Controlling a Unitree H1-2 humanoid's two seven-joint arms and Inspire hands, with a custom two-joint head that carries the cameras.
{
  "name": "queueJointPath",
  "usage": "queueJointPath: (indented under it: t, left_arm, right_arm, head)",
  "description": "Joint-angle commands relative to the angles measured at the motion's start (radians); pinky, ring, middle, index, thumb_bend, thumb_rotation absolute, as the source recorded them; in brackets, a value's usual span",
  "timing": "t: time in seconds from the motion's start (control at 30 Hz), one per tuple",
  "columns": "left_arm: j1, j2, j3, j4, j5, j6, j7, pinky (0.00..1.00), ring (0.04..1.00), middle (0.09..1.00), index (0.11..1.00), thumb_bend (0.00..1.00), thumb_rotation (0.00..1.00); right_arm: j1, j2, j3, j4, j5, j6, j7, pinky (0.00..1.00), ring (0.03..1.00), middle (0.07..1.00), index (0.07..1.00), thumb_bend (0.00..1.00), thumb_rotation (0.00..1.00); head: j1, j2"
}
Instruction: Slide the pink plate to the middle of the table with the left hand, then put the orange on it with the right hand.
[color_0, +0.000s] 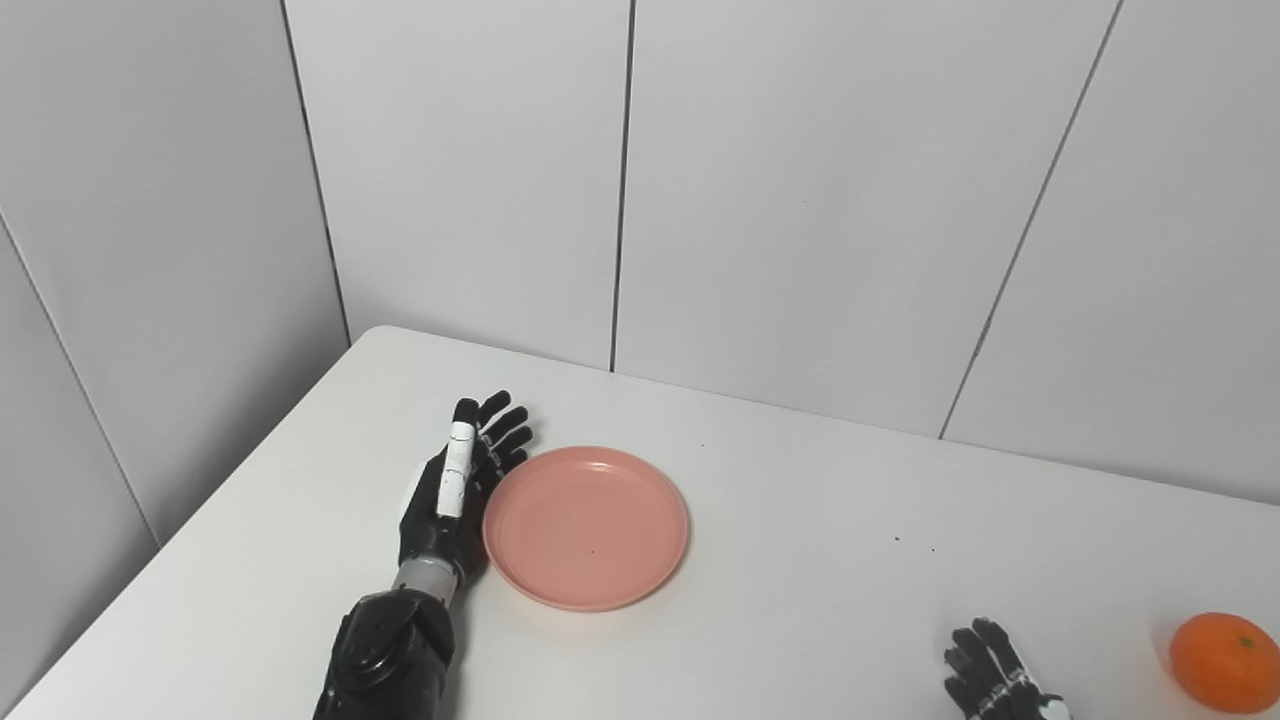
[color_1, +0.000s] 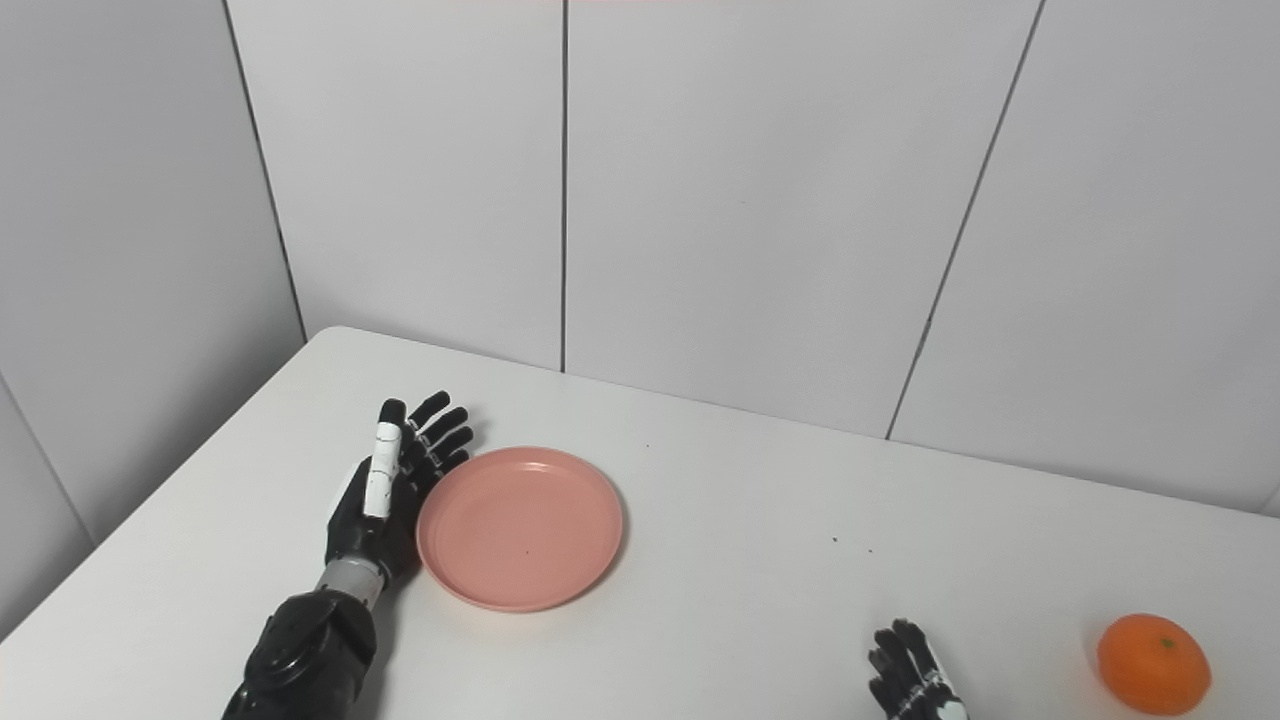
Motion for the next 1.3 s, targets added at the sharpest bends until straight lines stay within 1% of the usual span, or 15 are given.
queueJointPath:
  t: [0.0,0.03,0.07,0.1,0.13,0.17,0.27,0.4,0.43,0.57,0.7,0.87,1.07,1.2,1.27]
  left_arm:
    - [0.042,-0.028,0.0,0.019,-0.003,0.069,0.033,0.9,0.848,0.83,0.814,0.94,0.82]
    - [0.044,-0.03,0.002,0.015,-0.001,0.069,0.035,0.9,0.844,0.83,0.812,0.95,0.82]
    - [0.048,-0.032,-0.001,0.011,0.007,0.068,0.037,0.89,0.843,0.83,0.812,0.95,0.82]
    - [0.051,-0.032,-0.004,0.008,0.013,0.068,0.038,0.87,0.842,0.829,0.808,0.96,0.83]
    - [0.056,-0.033,-0.009,0.002,0.019,0.071,0.039,0.83,0.838,0.825,0.802,0.97,0.84]
    - [0.061,-0.034,-0.012,-0.005,0.021,0.076,0.038,0.82,0.838,0.824,0.801,0.97,0.84]
    - [0.07,-0.035,-0.02,-0.016,0.017,0.087,0.034,0.79,0.835,0.817,0.797,0.96,0.83]
    - [0.076,-0.042,-0.031,-0.03,0.017,0.1,0.035,0.81,0.836,0.814,0.8,0.95,0.83]
    - [0.076,-0.048,-0.035,-0.031,0.021,0.099,0.039,0.81,0.836,0.813,0.8,0.95,0.83]
    - [0.069,-0.067,-0.042,-0.018,0.033,0.087,0.044,0.82,0.835,0.821,0.794,0.96,0.83]
    - [0.062,-0.079,-0.045,-0.019,0.035,0.099,0.05,0.86,0.838,0.827,0.799,0.97,0.82]
    - [0.06,-0.094,-0.056,-0.015,0.044,0.102,0.051,0.86,0.84,0.833,0.813,0.97,0.83]
    - [0.07,-0.123,-0.067,-0.001,0.057,0.082,0.06,0.88,0.846,0.83,0.824,0.97,0.84]
    - [0.068,-0.137,-0.06,0.005,0.053,0.075,0.065,0.9,0.846,0.827,0.826,0.98,0.83]
    - [0.065,-0.143,-0.059,0.005,0.056,0.072,0.069,0.91,0.843,0.821,0.827,0.98,0.83]
  right_arm:
    - [0.054,0.029,0.019,0.029,-0.007,0.053,-0.013,0.93,0.91,0.889,0.886,0.83,1.0]
    - [0.055,0.032,0.022,0.024,-0.012,0.056,-0.018,0.92,0.905,0.884,0.88,0.84,1.0]
    - [0.058,0.036,0.027,0.017,-0.018,0.06,-0.024,0.92,0.903,0.883,0.878,0.84,1.0]
    - [0.06,0.039,0.03,0.012,-0.023,0.064,-0.029,0.91,0.895,0.876,0.871,0.83,1.0]
    - [0.061,0.043,0.034,0.006,-0.028,0.069,-0.034,0.91,0.888,0.869,0.863,0.83,1.0]
    - [0.063,0.047,0.038,-0.001,-0.033,0.074,-0.04,0.91,0.887,0.868,0.862,0.83,1.0]
    - [0.065,0.052,0.049,-0.017,-0.045,0.089,-0.051,0.91,0.886,0.864,0.857,0.84,1.0]
    - [0.064,0.055,0.062,-0.031,-0.055,0.1,-0.066,0.91,0.883,0.86,0.851,0.84,1.0]
    - [0.063,0.056,0.065,-0.034,-0.057,0.102,-0.069,0.91,0.883,0.859,0.851,0.84,1.0]
    - [0.06,0.057,0.073,-0.043,-0.06,0.109,-0.077,0.9,0.878,0.858,0.85,0.84,1.0]
    - [0.059,0.059,0.083,-0.052,-0.066,0.116,-0.086,0.89,0.874,0.857,0.849,0.84,1.0]
    - [0.057,0.067,0.095,-0.058,-0.068,0.127,-0.096,0.88,0.868,0.856,0.848,0.84,1.0]
    - [0.057,0.078,0.104,-0.06,-0.074,0.128,-0.105,0.84,0.851,0.849,0.845,0.84,1.0]
    - [0.056,0.083,0.11,-0.059,-0.074,0.119,-0.106,0.82,0.85,0.849,0.849,0.82,1.0]
    - [0.055,0.085,0.112,-0.059,-0.076,0.12,-0.109,0.82,0.852,0.85,0.852,0.82,1.0]
  head:
    - [-0.024,0.014]
    - [-0.028,0.016]
    - [-0.049,0.028]
    - [-0.049,0.028]
    - [-0.061,0.037]
    - [-0.067,0.045]
    - [-0.069,0.051]
    - [-0.071,0.06]
    - [-0.076,0.068]
    - [-0.083,0.076]
    - [-0.099,0.084]
    - [-0.136,0.092]
    - [-0.152,0.096]
    - [-0.156,0.099]
    - [-0.161,0.099]
